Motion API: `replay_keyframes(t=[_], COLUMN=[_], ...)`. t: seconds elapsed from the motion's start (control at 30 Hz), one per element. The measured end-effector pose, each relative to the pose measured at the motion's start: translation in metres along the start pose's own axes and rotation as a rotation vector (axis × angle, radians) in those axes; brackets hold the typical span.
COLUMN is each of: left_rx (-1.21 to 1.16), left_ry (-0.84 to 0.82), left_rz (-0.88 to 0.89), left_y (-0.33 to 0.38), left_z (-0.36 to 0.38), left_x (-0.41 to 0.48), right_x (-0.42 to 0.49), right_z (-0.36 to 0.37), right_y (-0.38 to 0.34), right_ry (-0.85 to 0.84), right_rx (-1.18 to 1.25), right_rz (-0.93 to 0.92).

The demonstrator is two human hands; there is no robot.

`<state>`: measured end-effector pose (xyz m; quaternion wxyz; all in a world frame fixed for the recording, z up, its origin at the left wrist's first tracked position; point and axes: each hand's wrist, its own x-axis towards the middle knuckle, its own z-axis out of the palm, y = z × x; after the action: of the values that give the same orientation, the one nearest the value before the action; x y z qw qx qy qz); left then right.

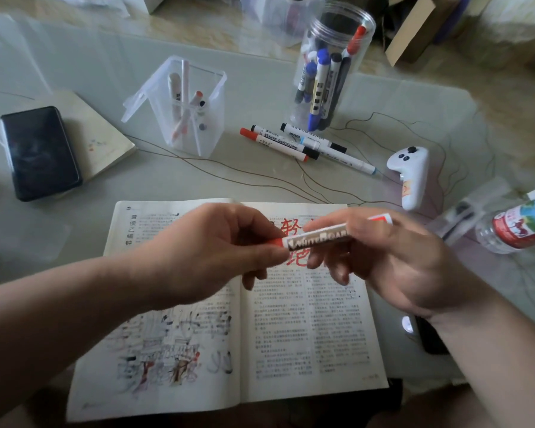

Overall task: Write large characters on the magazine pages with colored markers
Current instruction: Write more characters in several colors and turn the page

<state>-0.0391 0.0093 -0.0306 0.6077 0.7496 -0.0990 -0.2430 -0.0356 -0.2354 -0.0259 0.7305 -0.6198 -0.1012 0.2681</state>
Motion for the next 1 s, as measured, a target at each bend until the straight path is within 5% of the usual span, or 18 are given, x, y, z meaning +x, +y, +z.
replay_keyframes(t=[0.23, 0.37, 0.47, 0.67, 0.83, 1.0], left_rx=[-0.488, -0.234, -0.089, 0.105, 0.277, 0.31], left_ry=[0.044, 0.266, 0.386, 0.365, 0.432, 0.613], left_rz=[-0.104, -0.14, -0.106, 0.005, 0.055, 0.119], left_y=[-0.005, -0.011, -0.011, 0.021, 0.037, 0.034], left_z=[0.003, 0.012, 0.017, 0.01, -0.01, -0.024], left_x=[0.001, 0.001, 0.0, 0.0, 0.017, 0.014], right_x=[-0.009, -0.012, -0.013, -0.013, 0.0, 0.026], right_z=[0.009, 0.02, 0.028, 0.037, 0.048, 0.034], right_y=[-0.009, 0.001, 0.005, -0.011, -0.027, -0.079], right_ry=[0.138, 0.107, 0.126, 0.22, 0.406, 0.67], right_rx=[-0.372, -0.767, -0.614, -0.268, 0.0, -0.318], right_rz=[-0.122, -0.212, -0.138, 0.031, -0.116, -0.416])
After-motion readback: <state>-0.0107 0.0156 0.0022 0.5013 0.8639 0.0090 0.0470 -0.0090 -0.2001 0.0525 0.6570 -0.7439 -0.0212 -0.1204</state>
